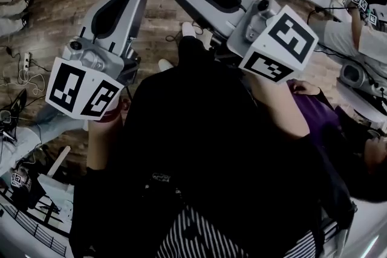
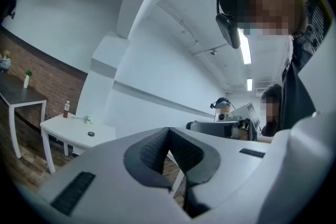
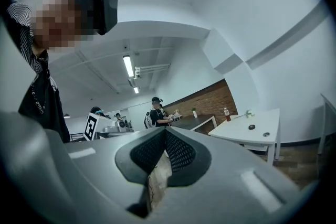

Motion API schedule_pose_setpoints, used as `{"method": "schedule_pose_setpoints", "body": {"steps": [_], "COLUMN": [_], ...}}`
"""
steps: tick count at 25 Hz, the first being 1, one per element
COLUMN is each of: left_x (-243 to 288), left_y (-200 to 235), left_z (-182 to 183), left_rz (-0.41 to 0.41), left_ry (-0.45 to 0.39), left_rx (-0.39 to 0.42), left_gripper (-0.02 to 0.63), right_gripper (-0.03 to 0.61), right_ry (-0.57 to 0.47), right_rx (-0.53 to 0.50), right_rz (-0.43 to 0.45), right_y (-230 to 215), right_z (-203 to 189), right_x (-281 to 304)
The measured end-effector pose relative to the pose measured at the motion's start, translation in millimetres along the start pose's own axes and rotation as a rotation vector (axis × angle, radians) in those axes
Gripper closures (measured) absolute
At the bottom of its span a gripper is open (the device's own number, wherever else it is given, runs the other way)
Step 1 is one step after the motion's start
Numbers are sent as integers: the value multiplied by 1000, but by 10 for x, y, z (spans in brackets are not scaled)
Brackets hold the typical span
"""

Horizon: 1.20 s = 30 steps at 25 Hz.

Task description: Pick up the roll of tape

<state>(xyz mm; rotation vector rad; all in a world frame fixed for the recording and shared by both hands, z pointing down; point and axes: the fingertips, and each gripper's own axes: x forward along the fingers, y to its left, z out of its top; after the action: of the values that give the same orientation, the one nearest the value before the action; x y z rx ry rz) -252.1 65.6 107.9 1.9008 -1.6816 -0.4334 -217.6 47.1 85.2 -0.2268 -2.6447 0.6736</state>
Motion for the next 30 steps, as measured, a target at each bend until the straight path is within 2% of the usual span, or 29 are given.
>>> {"method": "schedule_pose_setpoints", "body": {"steps": [4, 9, 15, 20, 25, 30], "left_x": [291, 715, 1045, 1325, 1497, 1528], "left_y": [-67, -105, 378, 541, 696, 747], "left_z": [62, 214, 529, 510, 518, 687], "left_rz": [-24, -103, -14, 14, 51, 69], "left_ry": [7, 7, -10, 12, 13, 4], "left_rx": [21, 28, 42, 17, 1, 26], "left_gripper": [606, 606, 606, 606, 606, 606], "right_gripper": [575, 575, 575, 575, 575, 575], "right_ry": [-20, -29, -40, 5, 29, 31], "right_rx": [-5, -7, 20, 28, 42, 53], "right_rz": [9, 42, 85, 152, 205, 224], "right_y": [-229, -606, -1173, -1520, -1731, -1811], "right_z": [162, 402, 737, 841, 877, 963], "right_x": [-131, -178, 97, 265, 425, 481]}}
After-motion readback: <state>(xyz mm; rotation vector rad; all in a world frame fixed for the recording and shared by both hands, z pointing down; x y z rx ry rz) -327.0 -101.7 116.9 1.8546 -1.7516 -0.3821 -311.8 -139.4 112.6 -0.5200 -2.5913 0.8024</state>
